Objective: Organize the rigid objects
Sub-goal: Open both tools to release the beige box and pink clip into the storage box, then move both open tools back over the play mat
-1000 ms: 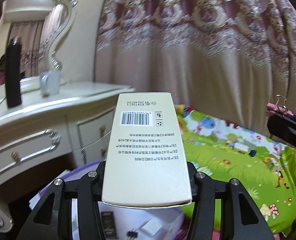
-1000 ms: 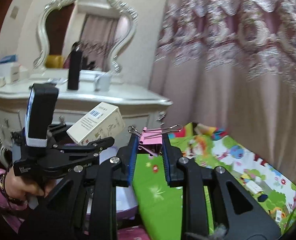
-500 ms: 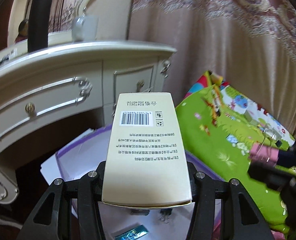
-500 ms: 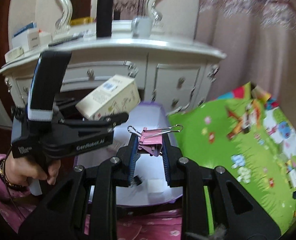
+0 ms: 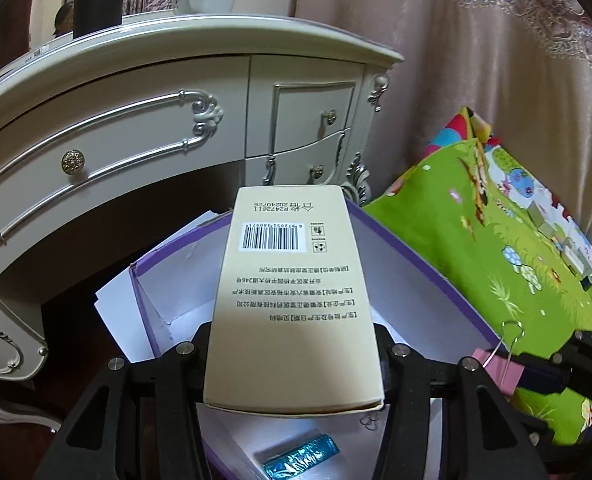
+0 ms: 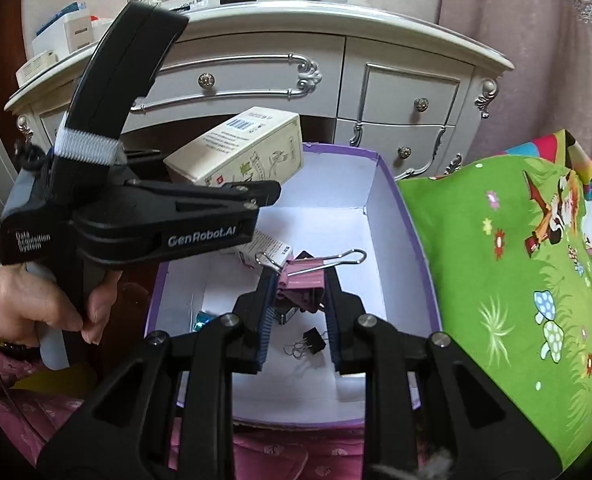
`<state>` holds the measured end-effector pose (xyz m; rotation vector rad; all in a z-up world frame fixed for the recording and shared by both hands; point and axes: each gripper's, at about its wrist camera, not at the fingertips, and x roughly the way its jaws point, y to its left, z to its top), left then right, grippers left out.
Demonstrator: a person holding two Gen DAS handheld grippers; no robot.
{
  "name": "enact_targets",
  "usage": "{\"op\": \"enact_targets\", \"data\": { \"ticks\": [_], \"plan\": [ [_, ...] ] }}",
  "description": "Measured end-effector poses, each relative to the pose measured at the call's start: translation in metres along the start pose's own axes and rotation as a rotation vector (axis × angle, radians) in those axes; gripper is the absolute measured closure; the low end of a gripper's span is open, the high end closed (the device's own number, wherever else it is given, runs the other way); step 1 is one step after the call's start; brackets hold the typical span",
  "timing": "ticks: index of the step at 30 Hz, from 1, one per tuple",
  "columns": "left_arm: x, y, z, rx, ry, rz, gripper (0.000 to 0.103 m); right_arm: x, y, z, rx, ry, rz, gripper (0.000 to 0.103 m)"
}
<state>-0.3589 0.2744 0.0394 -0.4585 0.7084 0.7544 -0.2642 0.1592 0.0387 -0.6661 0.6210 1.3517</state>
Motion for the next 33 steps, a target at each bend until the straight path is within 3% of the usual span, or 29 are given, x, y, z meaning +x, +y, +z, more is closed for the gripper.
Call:
{"op": "enact_targets", "data": {
  "ticks": [2,3,5,6,7,9,12,16,18,22,24,29,33],
  "plan": [
    [0.005,0.001,0.003,0.005,0.009,0.027,0.050,0.003,-0.001,-0.001,0.007,-0.002,0.013,0.075],
    [0.008,0.001,0.005,0.007,0.018,0.050,0.044,0.004,-0.003,-0.001,0.015,-0.009,0.031,0.075],
    [0.011,0.001,0.009,0.004,0.034,0.115,0.022,0.005,-0.009,-0.002,0.042,-0.017,0.078,0.071],
    [0.010,0.000,0.010,0.001,0.025,0.143,0.014,0.004,-0.014,-0.004,0.067,-0.018,0.080,0.061],
    [0.007,0.000,0.011,-0.001,0.013,0.148,0.014,0.000,-0.021,-0.006,0.097,-0.028,0.069,0.050],
    [0.002,-0.005,0.012,0.000,0.005,0.131,0.014,-0.016,-0.037,-0.013,0.157,-0.064,0.063,0.043],
    [-0.003,-0.025,0.013,0.022,0.003,0.072,0.014,-0.050,-0.063,-0.029,0.215,-0.113,0.021,0.035],
    [-0.004,-0.090,0.006,0.161,0.019,-0.063,0.014,-0.109,-0.115,-0.080,0.322,-0.128,-0.223,0.022],
    [-0.002,-0.126,0.000,0.247,0.038,-0.127,0.014,-0.133,-0.141,-0.110,0.390,-0.114,-0.350,0.021],
    [0.007,-0.222,-0.024,0.428,0.133,-0.323,0.014,-0.193,-0.209,-0.202,0.648,-0.075,-0.604,0.018],
    [0.012,-0.265,-0.036,0.492,0.172,-0.399,0.014,-0.214,-0.237,-0.237,0.769,-0.045,-0.678,0.018],
    [0.028,-0.379,-0.072,0.681,0.198,-0.494,0.014,-0.246,-0.301,-0.314,0.987,-0.013,-0.767,0.018],
    [0.047,-0.447,-0.090,0.740,0.261,-0.560,0.014,-0.256,-0.346,-0.346,1.064,-0.011,-0.780,0.018]
  ]
}}
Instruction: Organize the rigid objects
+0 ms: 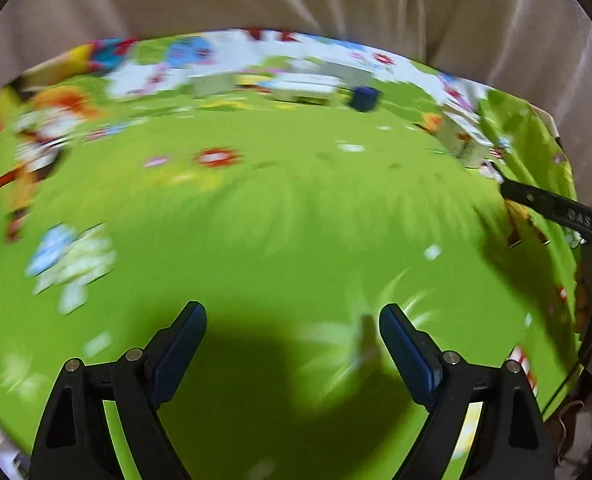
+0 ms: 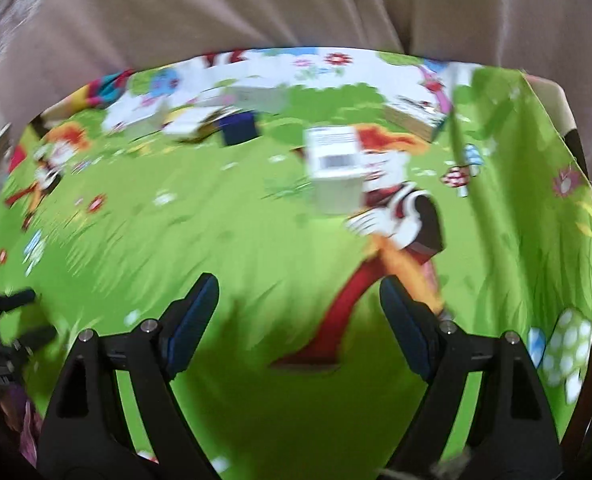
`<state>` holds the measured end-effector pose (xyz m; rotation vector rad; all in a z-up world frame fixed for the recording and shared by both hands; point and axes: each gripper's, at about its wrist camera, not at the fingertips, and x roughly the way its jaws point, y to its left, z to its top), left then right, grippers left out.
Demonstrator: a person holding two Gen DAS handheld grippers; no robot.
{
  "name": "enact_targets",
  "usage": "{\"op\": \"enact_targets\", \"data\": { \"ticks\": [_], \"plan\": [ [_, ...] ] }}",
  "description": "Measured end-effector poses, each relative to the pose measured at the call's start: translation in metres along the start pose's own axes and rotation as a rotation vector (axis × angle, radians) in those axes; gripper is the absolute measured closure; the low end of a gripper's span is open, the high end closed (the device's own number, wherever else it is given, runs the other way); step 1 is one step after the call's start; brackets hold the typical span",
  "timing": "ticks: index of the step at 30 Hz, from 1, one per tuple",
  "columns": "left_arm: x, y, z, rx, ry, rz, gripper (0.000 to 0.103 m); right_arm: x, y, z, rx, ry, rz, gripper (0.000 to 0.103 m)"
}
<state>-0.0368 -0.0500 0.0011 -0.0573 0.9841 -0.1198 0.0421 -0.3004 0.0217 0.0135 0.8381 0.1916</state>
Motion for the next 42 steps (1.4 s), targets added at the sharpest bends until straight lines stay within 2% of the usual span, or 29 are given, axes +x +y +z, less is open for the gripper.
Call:
{"op": "enact_targets", "data": {
  "ticks": [4,6,7,9,10,13,15,16,20,21,23,24,25,26,27,30,32,33,35,37,39,42],
  "plan": [
    [0.024,-0.039,0.020,0.134,-0.014,0.018,0.011,0.001,-0.039,0.024,0.091,-0.067,0.005,0.018],
    [0.031,-0.052,0.027,0.186,-0.031,0.037,0.006,0.000,-0.057,0.044,0.123,-0.114,0.021,0.018],
    [0.032,-0.055,0.028,0.202,-0.035,0.034,0.000,0.001,-0.063,0.054,0.121,-0.130,0.018,0.018],
    [0.038,-0.050,0.031,0.183,-0.031,-0.021,0.000,0.006,-0.068,0.077,0.078,-0.166,-0.019,0.018],
    [0.037,-0.047,0.031,0.179,-0.033,-0.021,0.000,0.011,-0.069,0.090,0.041,-0.172,-0.050,0.018],
    [0.036,-0.046,0.029,0.183,-0.035,-0.020,0.000,0.049,-0.071,0.126,-0.060,-0.092,-0.129,0.019],
    [0.038,-0.046,0.031,0.183,-0.034,-0.020,0.000,0.080,-0.076,0.143,-0.100,-0.039,-0.158,0.027],
    [0.039,-0.046,0.032,0.183,-0.034,-0.020,0.000,0.090,-0.080,0.150,-0.103,-0.016,-0.163,0.030],
    [0.038,-0.045,0.032,0.183,-0.033,-0.021,0.000,0.133,-0.094,0.165,-0.101,0.098,-0.129,0.030],
    [0.038,-0.045,0.032,0.183,-0.033,-0.021,0.000,0.142,-0.094,0.164,-0.105,0.118,-0.134,0.032],
    [0.038,-0.045,0.031,0.183,-0.033,-0.021,0.000,0.145,-0.095,0.155,-0.124,0.150,-0.162,0.051],
    [0.038,-0.045,0.031,0.183,-0.033,-0.021,0.000,0.139,-0.097,0.148,-0.114,0.144,-0.172,0.064],
    [0.038,-0.045,0.031,0.183,-0.033,-0.021,0.000,0.131,-0.098,0.143,-0.091,0.138,-0.146,0.066],
    [0.038,-0.044,0.031,0.182,-0.033,-0.021,0.000,0.116,-0.099,0.131,-0.046,0.140,-0.084,0.066],
    [0.038,-0.044,0.031,0.181,-0.033,-0.019,0.000,0.102,-0.096,0.120,-0.038,0.130,-0.068,0.066],
    [0.038,-0.045,0.032,0.167,-0.025,-0.007,0.000,0.057,-0.082,0.071,-0.072,0.121,-0.105,0.066],
    [0.041,-0.052,0.040,0.104,0.000,0.008,0.000,0.032,-0.075,0.039,-0.066,0.123,-0.099,0.066],
    [0.043,-0.058,0.046,0.084,0.005,-0.023,0.000,0.023,-0.072,0.025,-0.069,0.129,-0.099,0.066],
    [0.050,-0.077,0.064,0.028,0.020,-0.173,0.000,0.004,-0.066,-0.006,-0.036,0.121,-0.099,0.066],
    [0.062,-0.103,0.086,-0.022,0.038,-0.269,0.000,-0.009,-0.061,-0.024,-0.035,0.104,-0.116,0.066],
    [0.077,-0.129,0.112,-0.053,0.043,-0.275,0.000,-0.014,-0.059,-0.031,-0.030,0.092,-0.125,0.066],
    [0.101,-0.164,0.147,-0.078,-0.007,-0.238,0.000,-0.017,-0.060,-0.034,-0.008,0.063,-0.113,0.065]
  ]
}}
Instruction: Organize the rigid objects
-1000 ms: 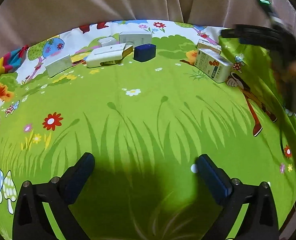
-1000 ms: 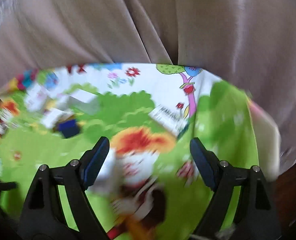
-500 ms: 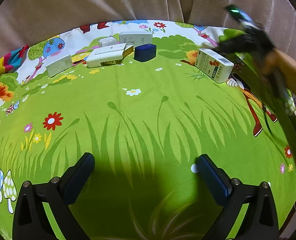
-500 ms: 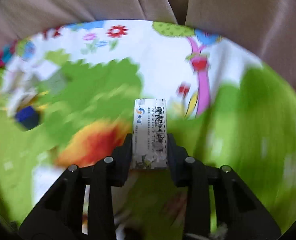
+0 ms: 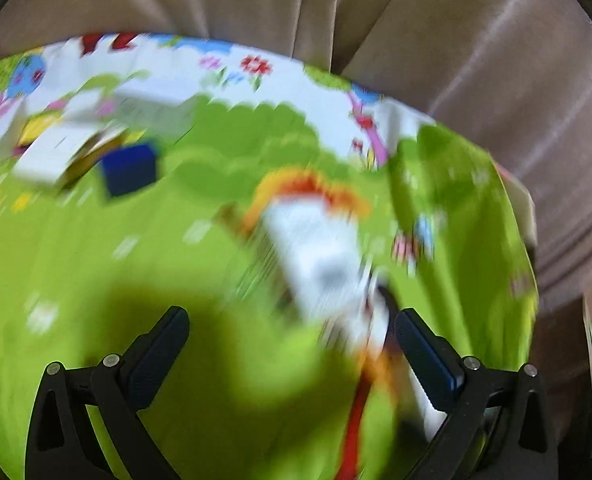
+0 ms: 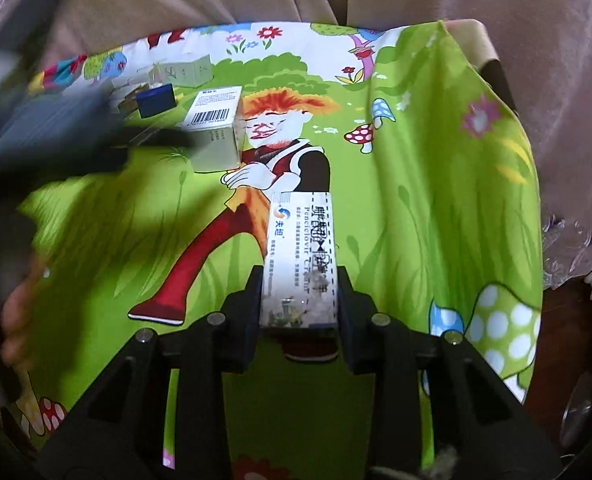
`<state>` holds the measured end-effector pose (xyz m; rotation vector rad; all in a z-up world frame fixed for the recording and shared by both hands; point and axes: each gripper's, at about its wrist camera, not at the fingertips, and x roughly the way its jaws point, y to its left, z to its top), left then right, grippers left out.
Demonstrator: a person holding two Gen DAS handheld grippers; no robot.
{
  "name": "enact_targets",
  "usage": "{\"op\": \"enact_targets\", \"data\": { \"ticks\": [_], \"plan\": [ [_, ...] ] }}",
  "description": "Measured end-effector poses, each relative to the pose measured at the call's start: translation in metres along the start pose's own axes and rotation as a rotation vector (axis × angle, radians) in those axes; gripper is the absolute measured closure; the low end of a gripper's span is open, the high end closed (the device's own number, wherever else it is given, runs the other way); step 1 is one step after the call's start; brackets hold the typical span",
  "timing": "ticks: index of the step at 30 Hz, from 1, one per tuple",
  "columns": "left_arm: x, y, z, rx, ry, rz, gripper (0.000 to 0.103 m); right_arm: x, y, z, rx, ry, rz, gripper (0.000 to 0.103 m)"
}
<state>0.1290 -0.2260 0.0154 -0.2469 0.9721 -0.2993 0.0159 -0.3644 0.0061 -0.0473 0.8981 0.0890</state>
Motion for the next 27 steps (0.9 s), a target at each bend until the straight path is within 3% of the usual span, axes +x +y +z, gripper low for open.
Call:
{"op": "enact_targets", "data": {
  "ticks": [3,4,5,6,7,13,18,20,24,27],
  "plan": [
    [0.040,-0.024,0.019,0.100,0.027,0.150,0.001,0.001,0.000,0.001,0.001,-0.009,0.004,0.065],
    [0.049,-0.026,0.016,0.142,0.056,0.213,0.008,0.000,-0.002,0.000,0.006,-0.014,0.008,0.065],
    [0.047,-0.029,0.011,0.194,0.030,0.236,0.017,0.000,-0.001,-0.001,0.009,-0.018,0.011,0.065],
    [0.040,-0.030,0.003,0.239,0.007,0.234,0.043,-0.001,-0.003,-0.002,0.015,-0.024,0.020,0.065],
    [0.029,-0.027,-0.006,0.280,-0.010,0.218,0.062,-0.004,-0.006,-0.004,0.028,-0.027,0.035,0.065],
    [-0.044,0.039,-0.059,0.271,-0.019,0.166,0.062,-0.006,-0.027,-0.006,0.139,-0.049,0.189,0.052],
    [-0.083,0.076,-0.083,0.289,-0.031,0.203,0.061,-0.007,-0.017,-0.005,0.118,-0.046,0.173,0.046],
    [-0.085,0.089,-0.085,0.272,-0.019,0.202,0.055,-0.004,-0.011,-0.001,0.081,-0.038,0.138,0.046],
    [-0.080,0.099,-0.086,0.248,-0.021,0.262,0.008,0.003,-0.001,0.004,0.013,-0.019,0.048,0.046],
    [-0.076,0.107,-0.079,0.205,-0.004,0.262,0.000,0.004,0.003,0.005,-0.023,-0.014,0.004,0.046]
  ]
}}
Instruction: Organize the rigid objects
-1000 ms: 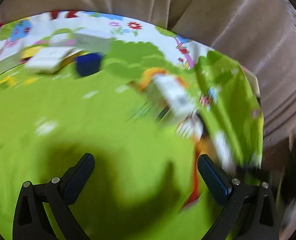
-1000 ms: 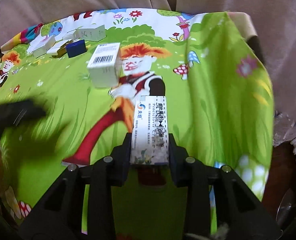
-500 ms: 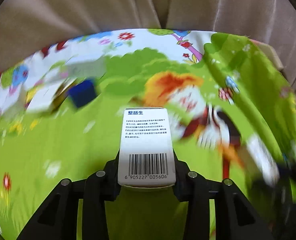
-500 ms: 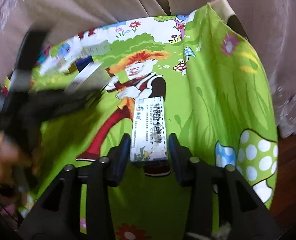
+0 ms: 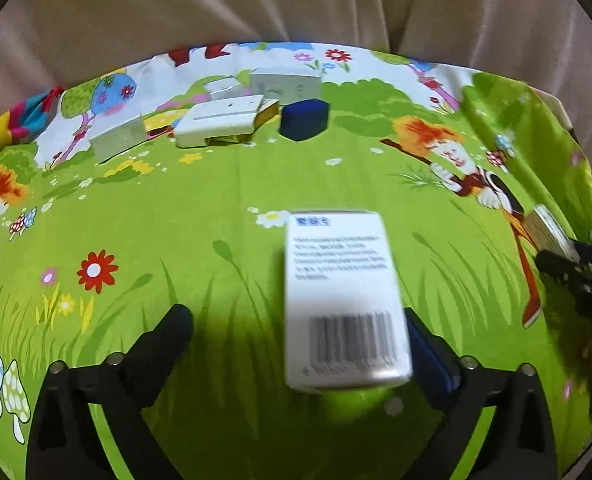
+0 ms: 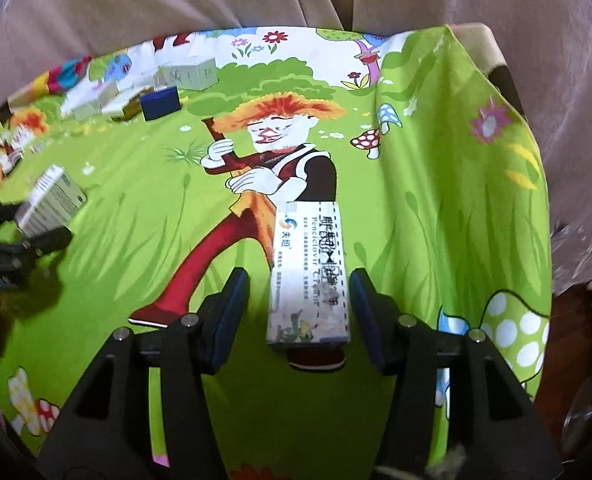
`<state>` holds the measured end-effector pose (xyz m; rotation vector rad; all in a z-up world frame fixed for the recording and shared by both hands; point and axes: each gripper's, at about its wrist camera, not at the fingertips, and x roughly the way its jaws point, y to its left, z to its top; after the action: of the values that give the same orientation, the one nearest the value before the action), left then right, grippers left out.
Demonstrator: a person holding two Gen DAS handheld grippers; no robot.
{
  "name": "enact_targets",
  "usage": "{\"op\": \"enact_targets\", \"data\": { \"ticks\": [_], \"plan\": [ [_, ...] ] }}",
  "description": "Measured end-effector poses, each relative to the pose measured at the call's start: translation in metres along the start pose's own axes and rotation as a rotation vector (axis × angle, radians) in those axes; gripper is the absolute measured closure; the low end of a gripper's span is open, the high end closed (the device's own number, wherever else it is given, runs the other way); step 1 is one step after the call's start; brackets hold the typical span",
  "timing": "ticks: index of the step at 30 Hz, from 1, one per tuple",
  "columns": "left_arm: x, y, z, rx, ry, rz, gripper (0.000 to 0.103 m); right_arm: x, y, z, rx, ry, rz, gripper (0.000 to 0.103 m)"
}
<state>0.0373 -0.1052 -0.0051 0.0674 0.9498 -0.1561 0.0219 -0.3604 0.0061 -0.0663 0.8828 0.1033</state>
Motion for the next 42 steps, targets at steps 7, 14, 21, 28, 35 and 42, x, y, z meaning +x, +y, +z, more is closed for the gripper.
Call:
{"op": "enact_targets", "data": {
  "ticks": [7,14,21,28,35,42],
  "plan": [
    [0.003,0.001,0.004,-0.006,0.002,0.010,0.000,0.005,-0.001,0.005,0.006,0.001,-0.007,0.046],
    [0.004,0.002,0.004,-0.005,0.003,0.011,0.000,0.009,-0.001,0.009,0.020,0.001,-0.009,0.045],
    [-0.010,-0.014,0.004,0.088,-0.010,-0.016,0.063,-0.002,0.009,0.003,0.028,-0.017,0.027,0.066],
    [-0.038,-0.012,-0.037,0.033,0.004,-0.073,0.063,-0.040,0.062,-0.037,0.013,-0.029,0.114,0.066],
    [-0.079,0.015,-0.071,-0.045,0.004,-0.062,0.063,-0.062,0.108,-0.051,-0.066,-0.014,0.184,0.066],
    [-0.181,0.046,-0.066,-0.114,-0.288,0.031,0.063,-0.152,0.145,-0.020,-0.116,-0.326,0.192,0.066]
  ]
}}
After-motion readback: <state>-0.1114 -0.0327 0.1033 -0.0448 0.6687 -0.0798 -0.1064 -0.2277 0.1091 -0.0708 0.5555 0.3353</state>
